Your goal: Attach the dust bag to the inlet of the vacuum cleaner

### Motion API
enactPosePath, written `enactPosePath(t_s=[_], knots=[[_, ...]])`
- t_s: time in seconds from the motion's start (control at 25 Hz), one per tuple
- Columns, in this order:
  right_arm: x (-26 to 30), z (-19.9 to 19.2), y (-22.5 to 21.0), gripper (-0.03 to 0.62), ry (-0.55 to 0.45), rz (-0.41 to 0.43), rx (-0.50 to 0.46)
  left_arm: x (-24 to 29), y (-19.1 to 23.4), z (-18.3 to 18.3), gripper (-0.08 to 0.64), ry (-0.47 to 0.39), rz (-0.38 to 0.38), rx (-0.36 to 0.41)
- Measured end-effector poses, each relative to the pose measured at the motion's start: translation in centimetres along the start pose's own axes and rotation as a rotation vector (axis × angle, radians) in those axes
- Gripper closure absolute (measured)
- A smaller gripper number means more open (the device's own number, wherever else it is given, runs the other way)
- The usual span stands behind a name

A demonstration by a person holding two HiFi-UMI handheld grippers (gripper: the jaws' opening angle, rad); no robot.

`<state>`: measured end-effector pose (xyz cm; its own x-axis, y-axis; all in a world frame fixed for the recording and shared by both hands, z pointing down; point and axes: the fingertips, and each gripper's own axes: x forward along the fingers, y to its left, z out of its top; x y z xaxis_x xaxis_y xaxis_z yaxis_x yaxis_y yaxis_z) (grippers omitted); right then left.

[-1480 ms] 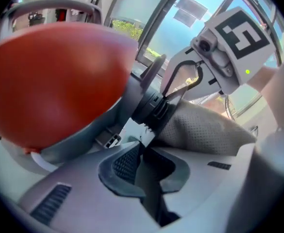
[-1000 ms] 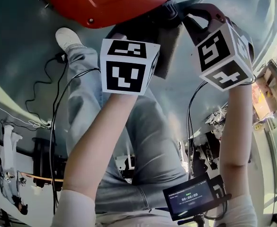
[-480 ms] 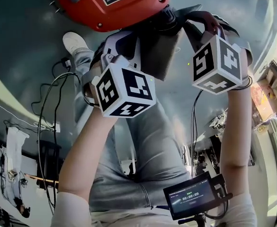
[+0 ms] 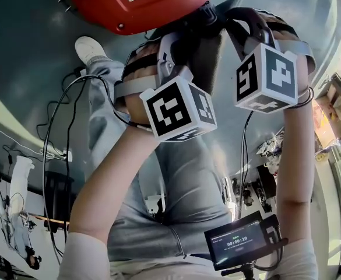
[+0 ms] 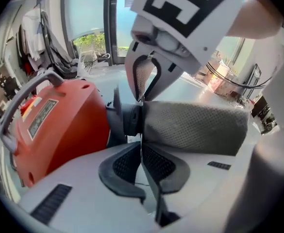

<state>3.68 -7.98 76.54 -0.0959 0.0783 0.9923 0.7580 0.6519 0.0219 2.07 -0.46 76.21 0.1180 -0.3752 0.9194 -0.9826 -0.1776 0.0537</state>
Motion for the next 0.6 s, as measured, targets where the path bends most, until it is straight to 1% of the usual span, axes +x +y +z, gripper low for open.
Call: enactPosePath(t_s=[0.04,0.12,0.2,0.28,0.36,0.4,0.52,0.6], knots=[[0.1,0.0,-0.1,0.564,-0.005,0.019,0.036,0.0,0.0,0.1,0.538,-0.002,0.011,0.005],[0.0,0.0,-0.1,0.565,-0.019,0.033,0.074,0.5,0.3,0.0,0.539,-0.009,0.023,-0.016],[-0.7,0.1,-0.2,0.565,-0.04,0.017,0.085,0.8,0.6,0.0,0.538,-0.004,0.014,-0.057],[-1.8,0.3,-0.3,0.566,-0.066,-0.011,0.094,0.7,0.7,-0.1,0.54,0.014,-0.01,-0.1],[-2.0,0.5,-0.4,0.566,-0.059,-0.029,0.093,0.7,1.1,-0.1,0.54,0.019,-0.03,-0.138],[-1.7,0.5,-0.5,0.566,-0.052,-0.03,0.088,0.9,1.3,-0.2,0.538,0.019,-0.027,-0.144],[-1.2,0.4,-0.7,0.565,-0.042,-0.005,0.086,1.1,1.5,-0.3,0.54,0.016,0.004,-0.126],[-1.5,0.6,-0.5,0.566,-0.015,-0.018,0.059,1.3,1.2,-0.4,0.54,0.028,-0.009,-0.131]])
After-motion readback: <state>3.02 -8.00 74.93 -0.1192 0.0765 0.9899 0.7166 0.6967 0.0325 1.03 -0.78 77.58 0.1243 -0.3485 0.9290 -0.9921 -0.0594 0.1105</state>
